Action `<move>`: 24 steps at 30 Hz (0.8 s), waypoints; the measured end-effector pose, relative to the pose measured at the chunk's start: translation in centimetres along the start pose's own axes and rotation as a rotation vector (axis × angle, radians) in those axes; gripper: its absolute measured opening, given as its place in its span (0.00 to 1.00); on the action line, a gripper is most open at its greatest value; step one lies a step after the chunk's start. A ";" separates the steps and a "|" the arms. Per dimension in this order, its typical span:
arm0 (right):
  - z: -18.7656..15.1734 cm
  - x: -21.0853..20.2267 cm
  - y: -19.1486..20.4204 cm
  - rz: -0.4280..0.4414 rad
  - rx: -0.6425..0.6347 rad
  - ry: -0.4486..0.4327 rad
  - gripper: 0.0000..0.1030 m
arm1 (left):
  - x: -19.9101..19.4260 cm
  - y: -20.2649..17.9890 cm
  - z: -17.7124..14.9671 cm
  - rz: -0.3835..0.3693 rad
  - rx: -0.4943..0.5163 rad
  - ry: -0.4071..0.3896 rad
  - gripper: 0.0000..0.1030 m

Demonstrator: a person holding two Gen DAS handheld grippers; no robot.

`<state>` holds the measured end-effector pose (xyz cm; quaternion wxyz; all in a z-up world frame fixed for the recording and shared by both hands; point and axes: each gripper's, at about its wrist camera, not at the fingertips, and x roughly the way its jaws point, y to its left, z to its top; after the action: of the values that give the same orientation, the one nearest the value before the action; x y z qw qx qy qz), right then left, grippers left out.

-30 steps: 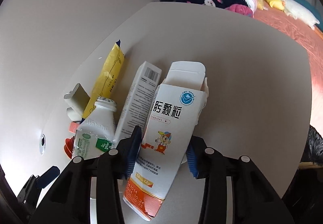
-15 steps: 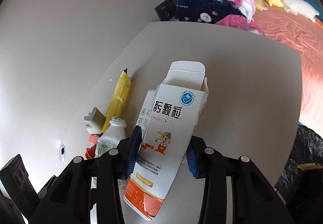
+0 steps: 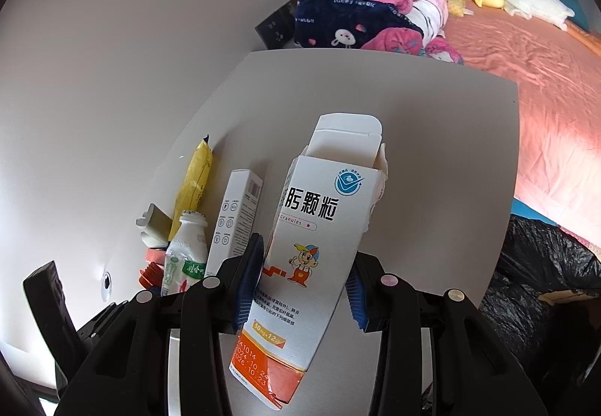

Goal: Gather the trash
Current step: 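Grasp the white AD milk bottle with the left tool, then lift the bottle with the left tool while the right tool lifts the medicine box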

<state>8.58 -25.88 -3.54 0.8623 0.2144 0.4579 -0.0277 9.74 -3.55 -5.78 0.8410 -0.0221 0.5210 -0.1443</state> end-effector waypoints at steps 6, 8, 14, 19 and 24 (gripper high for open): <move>0.0 -0.1 -0.9 -0.010 0.016 0.003 0.42 | 0.6 -0.6 0.9 -0.011 0.037 0.024 0.55; 0.0 -0.1 -1.2 -0.016 0.017 0.002 0.42 | 0.9 -1.2 1.3 -0.004 0.068 0.036 0.57; 0.0 -0.4 -1.6 -0.022 0.024 0.000 0.42 | 3.3 -2.1 2.2 0.005 0.107 0.099 0.60; -0.1 -0.5 -2.1 -0.032 0.027 0.001 0.42 | 4.1 -2.5 2.6 0.025 0.139 0.103 0.60; -0.4 -0.9 -2.4 -0.038 0.030 -0.001 0.42 | 3.6 -2.4 2.7 0.008 0.123 0.073 0.59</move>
<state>7.17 -28.05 -3.86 0.8587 0.2185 0.4608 -0.0512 13.06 -7.07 -7.26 0.8216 0.0371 0.5417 -0.1733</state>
